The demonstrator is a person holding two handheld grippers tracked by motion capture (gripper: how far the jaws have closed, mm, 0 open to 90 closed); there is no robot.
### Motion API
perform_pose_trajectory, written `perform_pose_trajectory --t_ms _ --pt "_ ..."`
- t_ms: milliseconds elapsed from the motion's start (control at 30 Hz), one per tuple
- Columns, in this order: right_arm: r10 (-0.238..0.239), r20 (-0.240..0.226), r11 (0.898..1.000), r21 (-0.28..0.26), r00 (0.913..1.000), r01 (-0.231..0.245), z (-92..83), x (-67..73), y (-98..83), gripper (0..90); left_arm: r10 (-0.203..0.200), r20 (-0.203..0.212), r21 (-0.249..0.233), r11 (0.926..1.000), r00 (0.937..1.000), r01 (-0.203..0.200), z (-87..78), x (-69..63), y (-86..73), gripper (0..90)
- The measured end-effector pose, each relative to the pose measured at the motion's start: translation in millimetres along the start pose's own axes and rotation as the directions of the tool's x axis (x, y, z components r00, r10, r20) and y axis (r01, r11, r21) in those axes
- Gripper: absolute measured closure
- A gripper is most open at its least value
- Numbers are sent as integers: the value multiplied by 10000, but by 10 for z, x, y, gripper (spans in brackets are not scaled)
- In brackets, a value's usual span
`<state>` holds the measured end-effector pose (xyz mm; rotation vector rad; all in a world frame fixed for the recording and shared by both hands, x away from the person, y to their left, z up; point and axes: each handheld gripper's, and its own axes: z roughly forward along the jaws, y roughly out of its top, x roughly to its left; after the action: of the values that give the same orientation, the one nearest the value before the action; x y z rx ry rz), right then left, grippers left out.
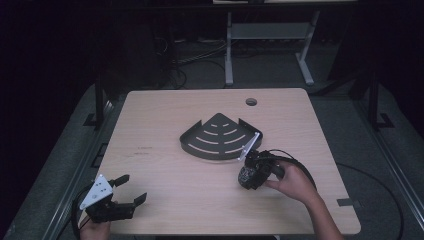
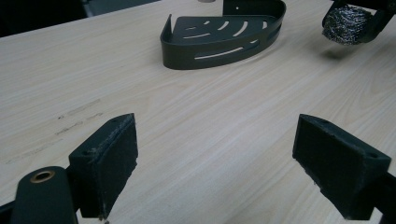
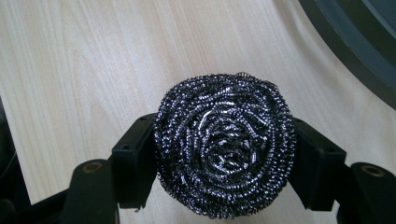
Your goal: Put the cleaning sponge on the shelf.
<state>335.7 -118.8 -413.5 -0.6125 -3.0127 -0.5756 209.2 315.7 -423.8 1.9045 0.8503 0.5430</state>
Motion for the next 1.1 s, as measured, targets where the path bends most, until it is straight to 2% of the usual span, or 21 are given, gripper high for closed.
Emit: perform_pose_trajectory --t_ms 467,733,1100 --pt "-162 -63 9998 146 9998 163 -14 -50 158 325 -1 33 -11 10000 10000 1 5 -4 2 133" --pt "-240 -206 9997 7 9995 240 -54 -76 251 327 6 53 -31 10000 10000 -6 7 -8 4 133" --pt "-315 -138 9995 66 9994 316 -119 -143 395 328 -37 65 -67 10000 10000 37 0 -2 6 133"
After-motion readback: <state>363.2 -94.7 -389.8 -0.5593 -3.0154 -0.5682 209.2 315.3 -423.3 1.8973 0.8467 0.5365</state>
